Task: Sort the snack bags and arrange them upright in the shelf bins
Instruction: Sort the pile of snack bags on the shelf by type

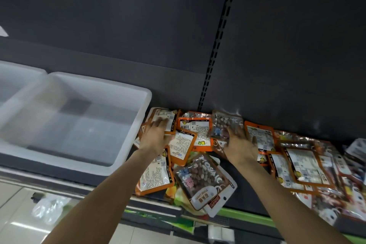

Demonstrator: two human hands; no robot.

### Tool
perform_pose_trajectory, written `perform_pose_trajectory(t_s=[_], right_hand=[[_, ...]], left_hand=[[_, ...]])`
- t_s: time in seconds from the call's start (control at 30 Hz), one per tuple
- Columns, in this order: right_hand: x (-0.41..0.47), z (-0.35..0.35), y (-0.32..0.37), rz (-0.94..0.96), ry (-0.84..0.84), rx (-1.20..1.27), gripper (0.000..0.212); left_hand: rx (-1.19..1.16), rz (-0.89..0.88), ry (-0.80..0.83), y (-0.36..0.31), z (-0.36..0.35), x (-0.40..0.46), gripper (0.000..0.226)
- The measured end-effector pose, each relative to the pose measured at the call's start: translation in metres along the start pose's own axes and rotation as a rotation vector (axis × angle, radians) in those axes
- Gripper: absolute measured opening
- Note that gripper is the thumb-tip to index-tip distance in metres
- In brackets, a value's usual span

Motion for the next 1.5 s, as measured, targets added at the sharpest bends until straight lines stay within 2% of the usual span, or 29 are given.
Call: perform_pose_trajectory(t_s=[0.07,0.13,0.17,0.33,0.43,0.53,0.6,0.7,0.8,0.93,1.1,1.17,1.3,1.4,1.5], right_hand=[[-0.001,0.006,0.025,0.145,-0.070,0.031,0.065],[-0.002,-0.010,0.049,0.294,0.040,0.005,0.067],[-0.002,-0.020,0.051,0.305,0.097,-0.035,0.067],[0.000,-0.028,0.013,0.182,0.091,-0.075,0.067],[-0.002,-0.024,0.006,0.158,0.071,-0.045,0.057],[-0.002,-0.019,0.009,0.128,0.052,0.006,0.052],[0.001,-0.020,0.011,0.087,0.084,0.046,0.057],[0.010,-0.017,0.018,0.058,0.074,0.117,0.063],[0.016,-0.013,0.042,0.141,0.050,0.145,0.067],[0.025,-0.025,0.068,0.219,0.138,0.129,0.072],[0.042,-0.037,0.051,0.074,0.172,0.219,0.095],[0.045,-0.032,0.051,0.056,0.159,0.304,0.097],[0.053,-0.018,0.054,0.023,0.068,0.541,0.072],[0.050,-0.019,0.052,0.037,0.072,0.466,0.045],[0.044,-0.017,0.044,0.016,0.064,0.434,0.035]], left_hand=[[0.029,-0.041,-0.025,-0.008,0.008,-0.005,0.059],[0.039,-0.070,-0.075,-0.010,0.015,-0.010,0.052],[0.023,-0.067,-0.104,-0.008,0.020,-0.013,0.050],[-0.018,-0.066,-0.154,-0.007,0.030,-0.026,0.049],[0.040,-0.116,-0.146,-0.013,0.028,-0.033,0.048],[0.038,-0.118,-0.228,-0.015,0.040,-0.043,0.048],[0.031,-0.088,-0.292,-0.013,0.051,-0.047,0.050],[0.011,0.019,-0.303,-0.004,0.064,-0.044,0.050],[-0.044,0.061,-0.313,-0.002,0.076,-0.042,0.051],[0.011,0.096,-0.303,-0.004,0.089,-0.036,0.042],[-0.020,0.131,-0.300,-0.004,0.095,-0.033,0.034],[0.001,0.106,-0.276,-0.010,0.091,-0.033,0.036],[0.023,-0.056,-0.211,-0.034,0.072,-0.039,0.041],[-0.003,-0.129,-0.173,-0.049,0.061,-0.046,0.037],[-0.019,-0.150,-0.163,-0.055,0.060,-0.045,0.041]])
Point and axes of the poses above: each hand's wrist, its own x-axis towards the middle knuckle, its own z-axis out of the back of the hand, y = z × x, the point moved 10 cm from there along x, towards the middle knuckle, and after that the axes turned 6 degrees about x, right-handed, at the moved point
